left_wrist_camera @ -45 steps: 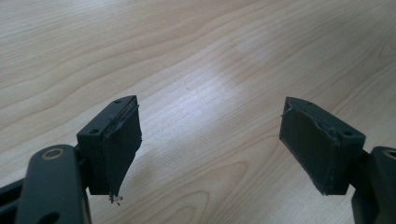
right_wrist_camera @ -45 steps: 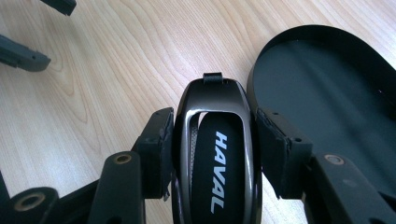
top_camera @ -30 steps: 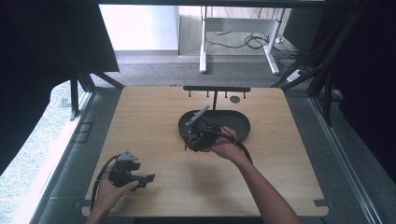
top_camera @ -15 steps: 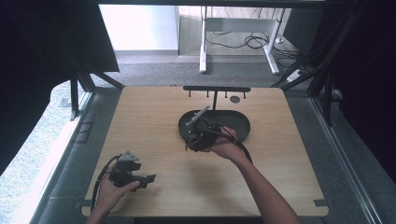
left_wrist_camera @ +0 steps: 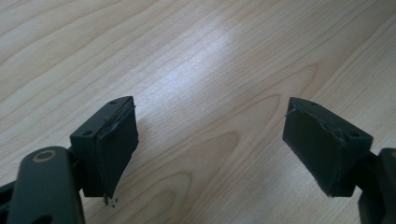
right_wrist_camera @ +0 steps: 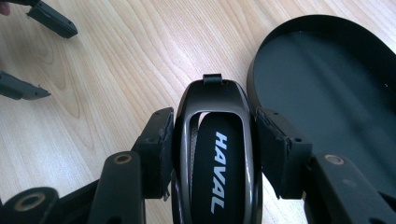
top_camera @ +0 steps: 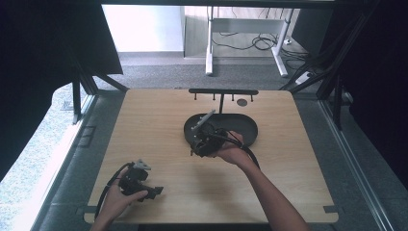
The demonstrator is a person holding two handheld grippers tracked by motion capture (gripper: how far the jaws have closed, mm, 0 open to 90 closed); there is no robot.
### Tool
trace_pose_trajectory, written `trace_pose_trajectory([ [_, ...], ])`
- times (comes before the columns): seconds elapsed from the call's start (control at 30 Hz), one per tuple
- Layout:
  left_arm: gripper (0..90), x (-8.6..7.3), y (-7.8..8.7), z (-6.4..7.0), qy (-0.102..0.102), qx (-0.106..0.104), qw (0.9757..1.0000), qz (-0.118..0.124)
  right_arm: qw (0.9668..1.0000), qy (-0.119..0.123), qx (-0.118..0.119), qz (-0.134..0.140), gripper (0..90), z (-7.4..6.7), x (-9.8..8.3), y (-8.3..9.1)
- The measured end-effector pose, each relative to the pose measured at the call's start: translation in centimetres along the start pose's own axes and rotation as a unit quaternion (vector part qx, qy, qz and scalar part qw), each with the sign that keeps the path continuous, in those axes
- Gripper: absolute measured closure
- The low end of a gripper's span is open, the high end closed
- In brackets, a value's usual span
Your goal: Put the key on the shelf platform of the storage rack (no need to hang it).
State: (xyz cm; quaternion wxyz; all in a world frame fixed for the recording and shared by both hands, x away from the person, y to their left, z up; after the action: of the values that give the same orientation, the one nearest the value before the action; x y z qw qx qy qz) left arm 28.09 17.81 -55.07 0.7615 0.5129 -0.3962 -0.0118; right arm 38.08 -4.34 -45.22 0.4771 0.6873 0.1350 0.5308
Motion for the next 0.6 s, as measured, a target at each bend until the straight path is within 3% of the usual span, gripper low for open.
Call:
trace_pose_trajectory([
  [0.3,18.2,0.0,0.1,-0.2,0.004,0.002,1.0000,0.003,1.0000,-0.001,-0.003,-0.004,48.9,0.6,0.9,0.1],
  [0.6,18.2,0.0,0.4,-0.5,0.009,0.006,0.9999,0.009,0.9998,-0.012,-0.013,-0.009,48.9,2.4,1.1,-0.2],
])
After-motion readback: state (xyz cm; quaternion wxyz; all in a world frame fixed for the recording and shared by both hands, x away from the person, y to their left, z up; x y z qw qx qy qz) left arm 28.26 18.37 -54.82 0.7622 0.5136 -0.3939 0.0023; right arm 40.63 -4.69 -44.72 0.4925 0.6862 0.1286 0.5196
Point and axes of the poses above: each handheld gripper's, and its own axes: y roughly backward along the jaws, x roughly out of its top, z roughly to its right, the point moved 5 cm from there along -y, roughly forward along the jaws, and after that the axes turned 6 degrees about z, right-handed, at the moved point
